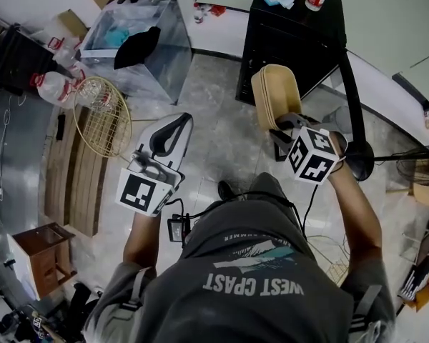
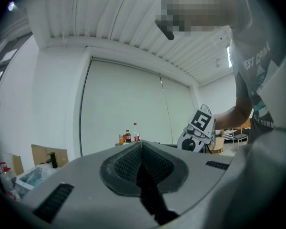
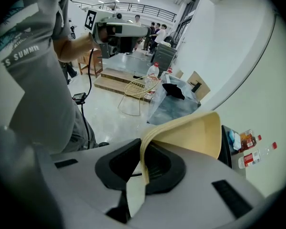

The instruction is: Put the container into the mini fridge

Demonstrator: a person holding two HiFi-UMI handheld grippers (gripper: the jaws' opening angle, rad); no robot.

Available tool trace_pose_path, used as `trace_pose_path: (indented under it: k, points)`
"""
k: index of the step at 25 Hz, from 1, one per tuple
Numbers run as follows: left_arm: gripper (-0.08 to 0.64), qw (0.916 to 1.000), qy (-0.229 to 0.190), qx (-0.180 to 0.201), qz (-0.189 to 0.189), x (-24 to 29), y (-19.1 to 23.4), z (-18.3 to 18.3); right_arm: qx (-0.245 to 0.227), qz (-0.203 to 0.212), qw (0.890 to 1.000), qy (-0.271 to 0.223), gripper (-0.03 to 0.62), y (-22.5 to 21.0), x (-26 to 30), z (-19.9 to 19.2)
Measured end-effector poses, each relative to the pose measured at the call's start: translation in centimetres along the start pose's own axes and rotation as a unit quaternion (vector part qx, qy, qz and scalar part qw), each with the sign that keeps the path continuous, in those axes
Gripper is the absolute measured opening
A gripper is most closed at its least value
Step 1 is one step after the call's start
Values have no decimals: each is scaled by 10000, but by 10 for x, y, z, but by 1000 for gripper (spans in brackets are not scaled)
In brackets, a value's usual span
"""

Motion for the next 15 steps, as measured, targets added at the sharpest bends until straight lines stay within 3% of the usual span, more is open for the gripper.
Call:
trace_pose_path:
  k: [15]
  points:
    - [23,9993,186,-82,310,32,46,-22,101,38,9998,171,44,-63,65,-18]
Point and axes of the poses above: the fingertips, and each gripper's own axes: x forward along the fingers, y to its left, z out of its top, the point moved 7 cm from there along -x, backward along the fingers, and after that the axes turned 1 degree about x, right-handed, at the moved point
